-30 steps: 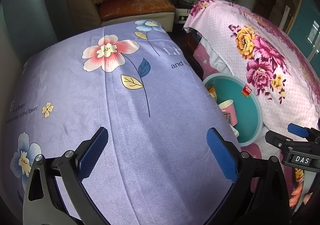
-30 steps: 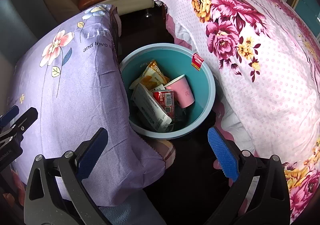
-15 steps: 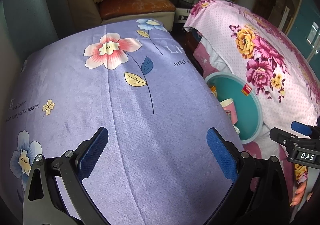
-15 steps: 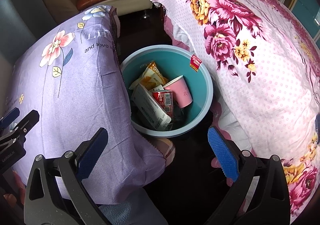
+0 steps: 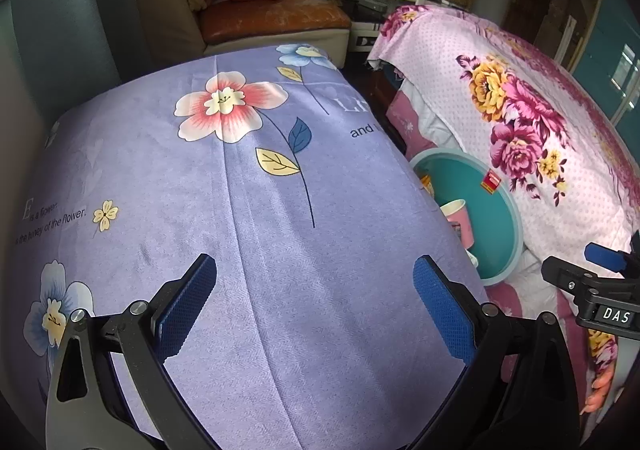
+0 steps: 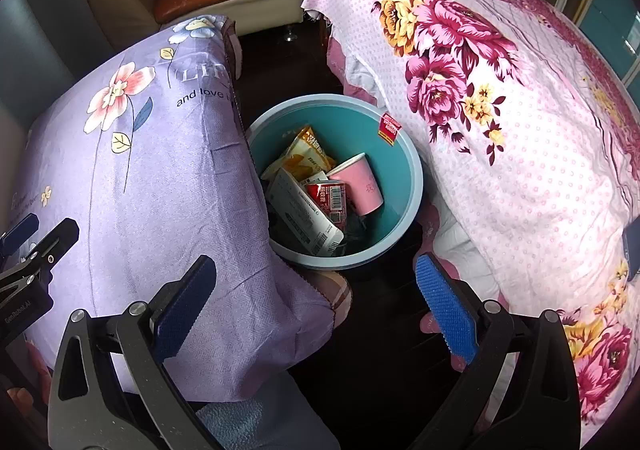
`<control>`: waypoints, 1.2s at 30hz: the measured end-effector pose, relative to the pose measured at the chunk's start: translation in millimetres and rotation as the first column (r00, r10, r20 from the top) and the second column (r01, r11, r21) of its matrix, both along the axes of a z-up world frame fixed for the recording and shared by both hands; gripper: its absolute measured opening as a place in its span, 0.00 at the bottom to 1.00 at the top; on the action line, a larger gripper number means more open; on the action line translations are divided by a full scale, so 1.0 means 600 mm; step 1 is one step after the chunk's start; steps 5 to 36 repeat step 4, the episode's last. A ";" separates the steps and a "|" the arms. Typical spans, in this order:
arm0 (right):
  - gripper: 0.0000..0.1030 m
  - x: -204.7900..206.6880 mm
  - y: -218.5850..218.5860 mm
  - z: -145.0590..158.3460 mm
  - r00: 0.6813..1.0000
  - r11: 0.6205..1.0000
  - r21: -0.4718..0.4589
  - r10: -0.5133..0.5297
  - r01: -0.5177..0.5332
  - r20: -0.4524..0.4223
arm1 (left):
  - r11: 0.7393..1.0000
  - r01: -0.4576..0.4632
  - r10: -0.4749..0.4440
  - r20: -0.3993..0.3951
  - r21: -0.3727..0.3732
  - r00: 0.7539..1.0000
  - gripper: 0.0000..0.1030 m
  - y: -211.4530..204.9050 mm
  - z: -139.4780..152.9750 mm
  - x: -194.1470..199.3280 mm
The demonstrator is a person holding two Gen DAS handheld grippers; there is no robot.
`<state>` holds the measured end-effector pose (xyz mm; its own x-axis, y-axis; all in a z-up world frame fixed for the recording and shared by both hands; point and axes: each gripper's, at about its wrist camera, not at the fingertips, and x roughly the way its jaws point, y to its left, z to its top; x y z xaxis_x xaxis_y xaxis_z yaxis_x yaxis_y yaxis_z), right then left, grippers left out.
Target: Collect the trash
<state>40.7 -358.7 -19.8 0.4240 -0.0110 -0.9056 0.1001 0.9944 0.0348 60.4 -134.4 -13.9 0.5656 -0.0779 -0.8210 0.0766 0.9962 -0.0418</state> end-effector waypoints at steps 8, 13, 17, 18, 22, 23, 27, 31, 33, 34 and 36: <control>0.93 -0.002 0.007 0.005 1.000 1.000 -0.011 0.002 -0.002 0.010 | 1.000 -0.003 0.003 -0.002 -0.008 1.000 0.96 0.005 0.001 -0.001; 0.93 -0.002 0.007 0.005 1.000 1.000 -0.011 0.002 -0.002 0.010 | 1.000 -0.003 0.003 -0.002 -0.008 1.000 0.96 0.005 0.001 -0.001; 0.93 -0.002 0.007 0.005 1.000 1.000 -0.011 0.002 -0.002 0.010 | 1.000 -0.003 0.003 -0.002 -0.008 1.000 0.96 0.005 0.001 -0.001; 0.93 -0.002 0.007 0.005 1.000 1.000 -0.011 0.002 -0.002 0.010 | 1.000 -0.003 0.003 -0.002 -0.008 1.000 0.96 0.005 0.001 -0.001; 0.93 -0.002 0.007 0.005 1.000 1.000 -0.011 0.002 -0.002 0.010 | 1.000 -0.003 0.003 -0.002 -0.008 1.000 0.96 0.005 0.001 -0.001; 0.93 -0.002 0.007 0.005 1.000 1.000 -0.011 0.002 -0.002 0.010 | 1.000 -0.003 0.003 -0.002 -0.008 1.000 0.96 0.005 0.001 -0.001; 0.93 -0.002 0.007 0.005 1.000 1.000 -0.011 0.002 -0.002 0.010 | 1.000 -0.003 0.003 -0.002 -0.008 1.000 0.96 0.005 0.001 -0.001; 0.93 -0.002 0.007 0.005 1.000 1.000 -0.011 0.002 -0.002 0.010 | 1.000 -0.003 0.003 -0.002 -0.008 1.000 0.96 0.005 0.001 -0.001; 0.93 -0.002 0.007 0.005 1.000 1.000 -0.011 0.002 -0.002 0.010 | 1.000 -0.003 0.003 -0.002 -0.008 1.000 0.96 0.005 0.001 -0.001; 0.93 -0.002 0.007 0.005 1.000 1.000 -0.011 0.002 -0.002 0.010 | 1.000 -0.003 0.003 -0.002 -0.008 1.000 0.96 0.005 0.001 -0.001; 0.93 -0.002 0.007 0.005 1.000 1.000 -0.011 0.002 -0.002 0.010 | 1.000 -0.003 0.003 -0.002 -0.008 1.000 0.96 0.005 0.001 -0.001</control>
